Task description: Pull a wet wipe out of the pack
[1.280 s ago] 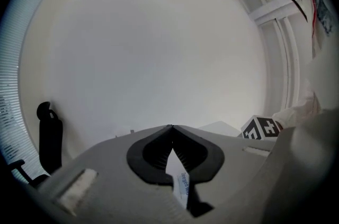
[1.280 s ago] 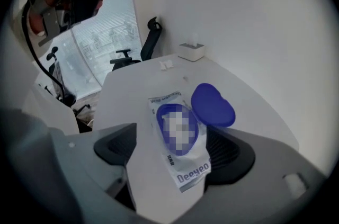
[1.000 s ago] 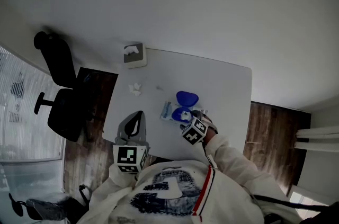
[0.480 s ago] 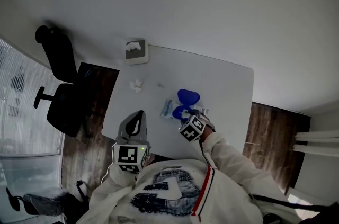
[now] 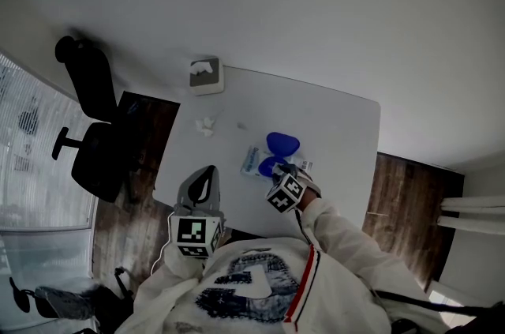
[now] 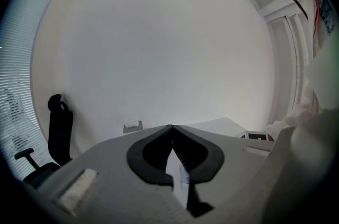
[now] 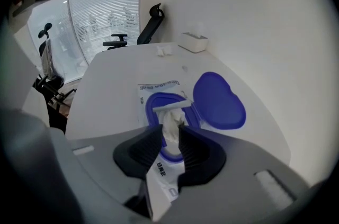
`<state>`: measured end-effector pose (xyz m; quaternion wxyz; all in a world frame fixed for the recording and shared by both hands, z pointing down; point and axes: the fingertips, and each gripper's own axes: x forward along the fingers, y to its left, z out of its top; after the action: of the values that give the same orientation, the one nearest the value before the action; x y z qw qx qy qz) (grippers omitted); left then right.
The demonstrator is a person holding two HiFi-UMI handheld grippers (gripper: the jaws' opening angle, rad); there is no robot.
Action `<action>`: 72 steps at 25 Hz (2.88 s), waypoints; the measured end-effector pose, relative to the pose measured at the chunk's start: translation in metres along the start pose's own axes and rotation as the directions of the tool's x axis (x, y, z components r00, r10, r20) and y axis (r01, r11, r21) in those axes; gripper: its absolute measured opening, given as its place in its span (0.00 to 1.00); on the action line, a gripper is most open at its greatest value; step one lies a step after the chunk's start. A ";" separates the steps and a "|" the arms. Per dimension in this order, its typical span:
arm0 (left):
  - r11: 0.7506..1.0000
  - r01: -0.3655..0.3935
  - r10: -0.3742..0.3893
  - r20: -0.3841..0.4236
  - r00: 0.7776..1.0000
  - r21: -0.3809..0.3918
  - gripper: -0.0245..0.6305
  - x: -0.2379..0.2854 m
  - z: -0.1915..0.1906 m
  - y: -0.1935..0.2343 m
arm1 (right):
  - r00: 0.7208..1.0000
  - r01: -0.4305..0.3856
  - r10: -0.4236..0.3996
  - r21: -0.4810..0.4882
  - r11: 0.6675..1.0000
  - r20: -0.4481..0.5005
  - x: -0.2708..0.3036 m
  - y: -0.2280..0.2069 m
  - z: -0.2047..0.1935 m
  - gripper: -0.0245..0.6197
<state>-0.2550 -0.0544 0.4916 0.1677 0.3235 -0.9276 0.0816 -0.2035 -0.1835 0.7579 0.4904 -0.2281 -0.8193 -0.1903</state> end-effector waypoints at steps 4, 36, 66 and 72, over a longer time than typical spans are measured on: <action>1.000 0.002 -0.002 -0.002 1.000 -0.001 0.04 -0.001 -0.002 -0.002 | 1.000 0.021 -0.021 -0.006 1.000 0.001 0.000 0.000 0.000 0.15; 0.995 0.092 -0.092 0.005 0.996 -0.043 0.04 0.009 -0.011 -0.016 | 0.966 0.010 -0.116 0.418 0.908 0.230 -0.069 -0.032 0.025 0.06; 0.969 0.223 -0.242 0.255 0.936 0.105 0.04 0.033 0.121 -0.070 | 0.501 0.191 -0.692 0.714 0.674 0.519 -0.379 -0.142 0.037 0.05; 0.972 0.203 -0.228 0.280 0.932 0.118 0.04 0.024 0.140 -0.082 | 0.470 0.105 -0.673 0.720 0.686 0.572 -0.398 -0.140 0.033 0.05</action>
<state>-0.2577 -0.1685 0.3737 0.0228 0.4388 -0.8966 0.0546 -0.1401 -0.3552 0.3769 0.0447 0.0846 -0.9915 0.0884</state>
